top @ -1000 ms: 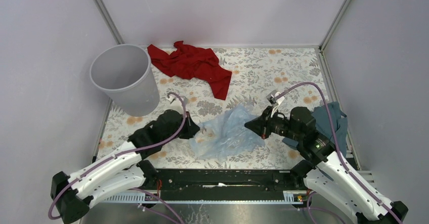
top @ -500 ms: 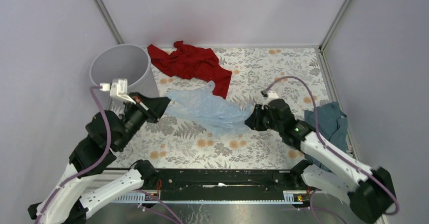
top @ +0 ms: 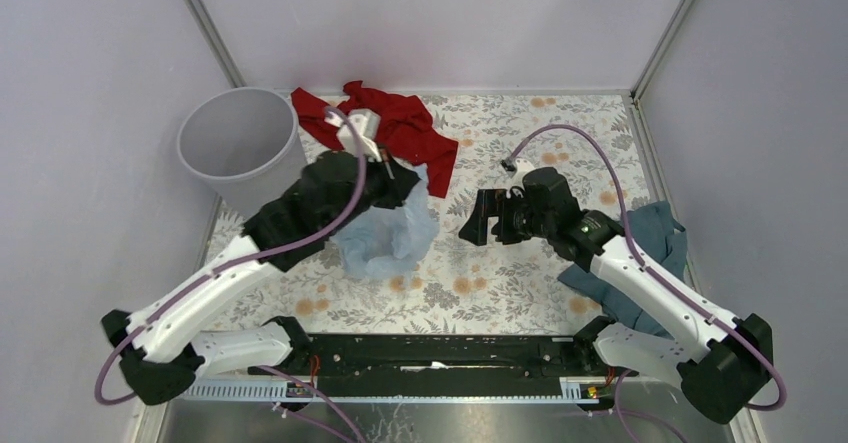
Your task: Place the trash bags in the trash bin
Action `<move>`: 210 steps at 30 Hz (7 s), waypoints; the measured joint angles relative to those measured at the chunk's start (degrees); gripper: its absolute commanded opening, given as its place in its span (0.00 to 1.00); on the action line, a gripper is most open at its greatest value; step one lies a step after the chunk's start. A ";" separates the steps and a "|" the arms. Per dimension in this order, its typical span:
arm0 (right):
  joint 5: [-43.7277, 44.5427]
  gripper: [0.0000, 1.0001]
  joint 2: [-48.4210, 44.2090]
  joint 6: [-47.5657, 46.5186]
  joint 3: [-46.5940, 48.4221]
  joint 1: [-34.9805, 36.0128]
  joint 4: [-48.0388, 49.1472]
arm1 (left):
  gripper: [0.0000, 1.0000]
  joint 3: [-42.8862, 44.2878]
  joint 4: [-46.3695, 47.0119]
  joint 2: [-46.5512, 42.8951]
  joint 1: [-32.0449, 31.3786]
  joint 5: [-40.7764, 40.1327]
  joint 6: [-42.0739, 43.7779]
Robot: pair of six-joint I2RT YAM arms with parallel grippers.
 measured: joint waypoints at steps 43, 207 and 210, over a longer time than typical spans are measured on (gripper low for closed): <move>8.79 0.96 -8.87 8.46 -16.74 0.13 9.29 | 0.95 -10.23 -0.52 5.01 7.06 5.77 4.04; 11.78 1.00 7.41 -8.55 4.22 -20.46 -8.90 | 0.00 -28.15 24.96 -13.79 8.46 25.70 -0.17; 6.29 1.00 9.55 -7.65 1.20 -23.76 -4.46 | 0.00 -29.42 25.18 -14.19 8.98 26.49 -1.46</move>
